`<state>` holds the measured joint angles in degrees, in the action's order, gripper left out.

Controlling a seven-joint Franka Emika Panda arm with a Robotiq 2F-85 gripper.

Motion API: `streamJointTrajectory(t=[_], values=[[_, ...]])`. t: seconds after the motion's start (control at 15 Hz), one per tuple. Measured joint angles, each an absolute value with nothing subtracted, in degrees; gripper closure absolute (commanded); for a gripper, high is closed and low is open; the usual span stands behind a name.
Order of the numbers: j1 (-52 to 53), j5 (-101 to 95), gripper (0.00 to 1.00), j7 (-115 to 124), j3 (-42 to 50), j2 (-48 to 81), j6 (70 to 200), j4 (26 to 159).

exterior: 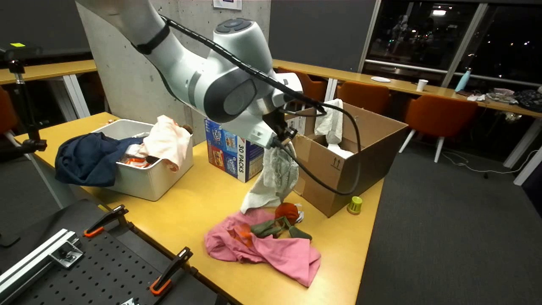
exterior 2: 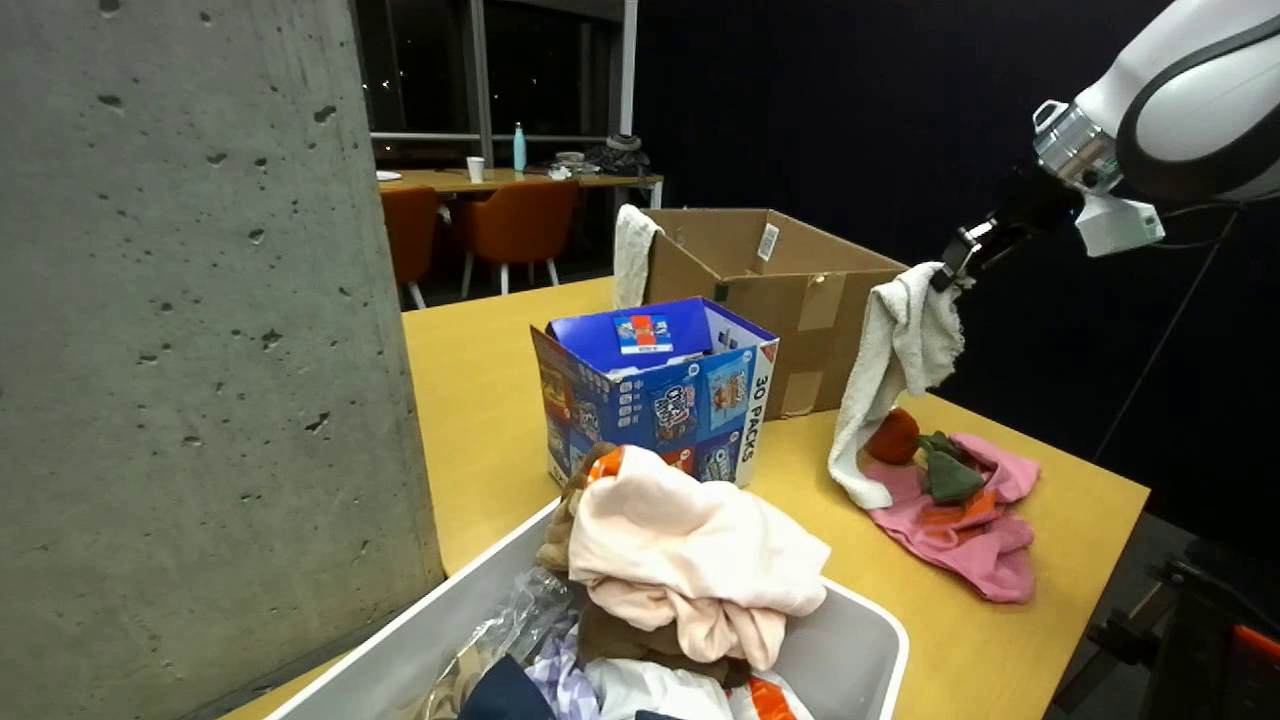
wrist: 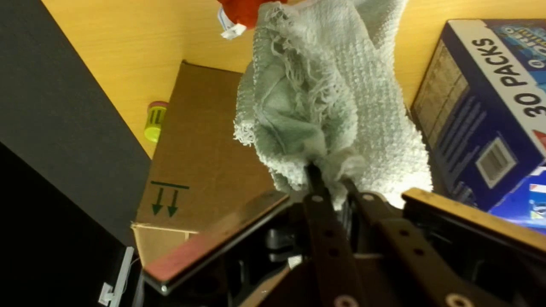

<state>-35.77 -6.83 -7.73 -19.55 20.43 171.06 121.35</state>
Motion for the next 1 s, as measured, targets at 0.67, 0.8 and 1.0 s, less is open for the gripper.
streamJointTrajectory(t=[0.67, 0.8, 1.0], values=[[-38.01, 4.01, 0.98, -19.24, -17.14, 28.87, 165.23, 115.67], [-36.88, 4.99, 0.98, -19.34, -15.88, 29.99, 164.89, 115.65], [-35.3, 5.99, 0.77, -19.34, -13.63, 31.22, 163.18, 116.08]])
